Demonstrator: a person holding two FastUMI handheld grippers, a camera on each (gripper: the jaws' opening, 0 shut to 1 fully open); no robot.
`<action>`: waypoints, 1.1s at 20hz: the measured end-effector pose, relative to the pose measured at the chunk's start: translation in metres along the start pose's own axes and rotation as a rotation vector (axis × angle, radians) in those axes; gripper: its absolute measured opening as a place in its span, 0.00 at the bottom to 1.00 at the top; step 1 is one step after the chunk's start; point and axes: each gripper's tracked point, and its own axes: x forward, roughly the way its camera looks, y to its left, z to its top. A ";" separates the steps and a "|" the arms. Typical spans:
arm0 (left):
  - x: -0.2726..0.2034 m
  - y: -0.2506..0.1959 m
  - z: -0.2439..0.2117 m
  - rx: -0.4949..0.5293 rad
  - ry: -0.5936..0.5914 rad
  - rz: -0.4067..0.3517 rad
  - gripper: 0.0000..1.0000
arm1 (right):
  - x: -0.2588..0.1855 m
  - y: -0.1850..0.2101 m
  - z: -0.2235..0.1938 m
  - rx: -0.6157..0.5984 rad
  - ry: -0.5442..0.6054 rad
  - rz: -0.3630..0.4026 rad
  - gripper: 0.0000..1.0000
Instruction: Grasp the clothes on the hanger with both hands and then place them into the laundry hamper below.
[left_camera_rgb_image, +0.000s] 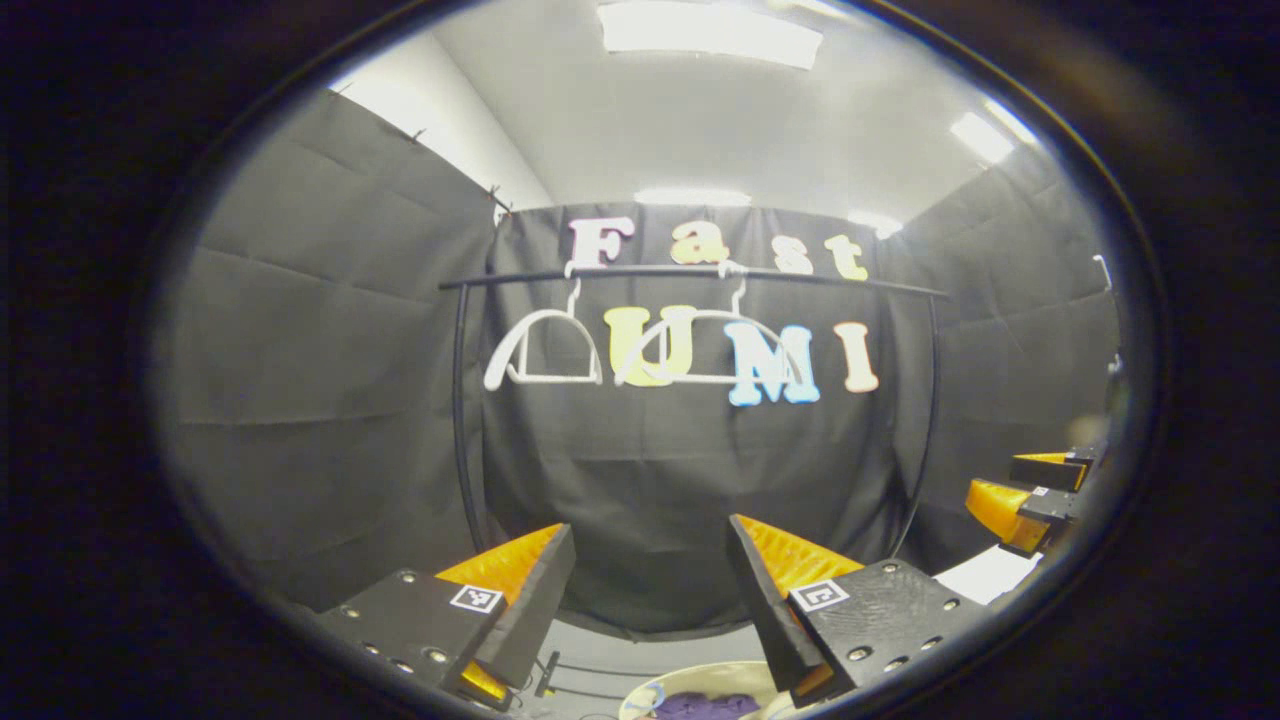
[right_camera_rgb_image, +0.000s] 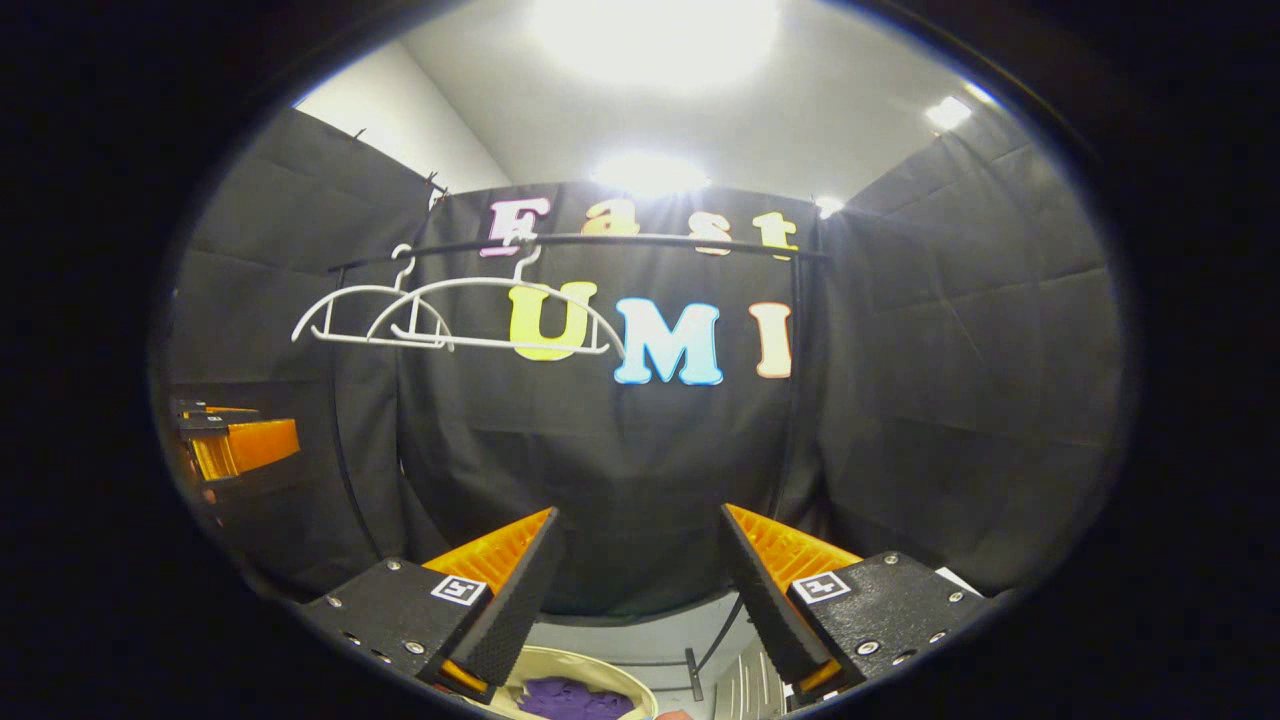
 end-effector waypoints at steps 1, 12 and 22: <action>-0.009 0.000 0.004 -0.005 -0.011 0.002 0.93 | -0.002 -0.005 0.005 -0.011 -0.013 -0.003 0.95; -0.048 -0.021 0.024 0.037 -0.062 0.029 0.84 | -0.034 -0.022 0.016 0.014 -0.084 -0.006 0.95; -0.054 -0.009 0.028 0.043 -0.080 0.058 0.93 | -0.030 -0.021 0.020 0.047 -0.089 -0.007 0.95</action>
